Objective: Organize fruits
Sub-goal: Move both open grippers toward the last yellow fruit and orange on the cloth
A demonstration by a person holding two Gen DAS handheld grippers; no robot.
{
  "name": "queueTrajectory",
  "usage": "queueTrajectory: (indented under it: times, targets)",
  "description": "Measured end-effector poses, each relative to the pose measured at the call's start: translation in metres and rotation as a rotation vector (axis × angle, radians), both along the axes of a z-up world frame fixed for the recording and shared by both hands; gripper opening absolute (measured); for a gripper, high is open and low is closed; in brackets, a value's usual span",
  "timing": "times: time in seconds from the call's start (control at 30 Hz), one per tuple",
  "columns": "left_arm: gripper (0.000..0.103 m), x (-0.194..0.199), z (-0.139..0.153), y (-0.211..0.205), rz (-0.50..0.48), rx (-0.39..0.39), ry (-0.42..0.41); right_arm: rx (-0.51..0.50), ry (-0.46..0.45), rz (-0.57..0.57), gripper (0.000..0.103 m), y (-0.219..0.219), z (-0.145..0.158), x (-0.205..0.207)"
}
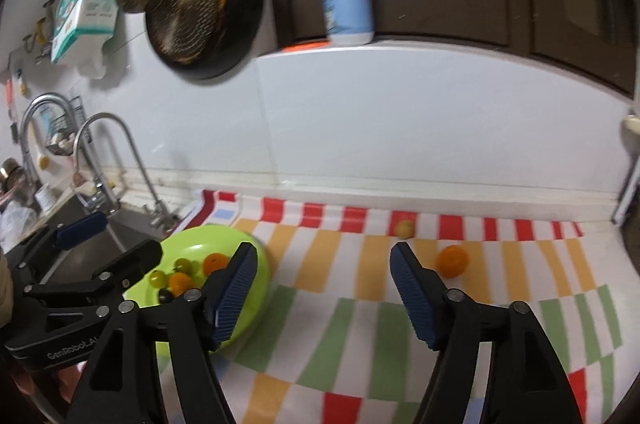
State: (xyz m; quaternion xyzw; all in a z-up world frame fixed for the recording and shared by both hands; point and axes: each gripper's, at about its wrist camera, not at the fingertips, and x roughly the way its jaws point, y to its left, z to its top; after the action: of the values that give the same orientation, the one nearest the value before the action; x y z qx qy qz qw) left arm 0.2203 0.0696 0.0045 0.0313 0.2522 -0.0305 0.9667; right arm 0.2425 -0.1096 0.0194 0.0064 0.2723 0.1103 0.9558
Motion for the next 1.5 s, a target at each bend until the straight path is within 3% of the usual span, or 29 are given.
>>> queueTrajectory:
  times: [0.4, 0.8, 0.9, 1.1, 1.5]
  targets:
    - [0.087, 0.020, 0.021, -0.043, -0.120, 0.058, -0.055, -0.014, -0.033, -0.120, 0.070, -0.043, 0.014, -0.006]
    - [0.087, 0.059, 0.014, -0.086, -0.337, 0.119, -0.008, -0.100, 0.006, -0.188, 0.070, -0.069, 0.006, 0.010]
    - [0.087, 0.074, 0.007, -0.097, -0.412, 0.142, 0.024, -0.128, 0.036, -0.189, 0.070, -0.074, 0.000, 0.019]
    - [0.081, 0.108, -0.013, -0.112, -0.475, 0.166, 0.110, -0.227, 0.096, -0.164, 0.070, -0.074, -0.020, 0.044]
    - [0.065, 0.163, -0.063, -0.138, -0.502, 0.201, 0.245, -0.192, 0.206, -0.095, 0.070, -0.077, -0.072, 0.092]
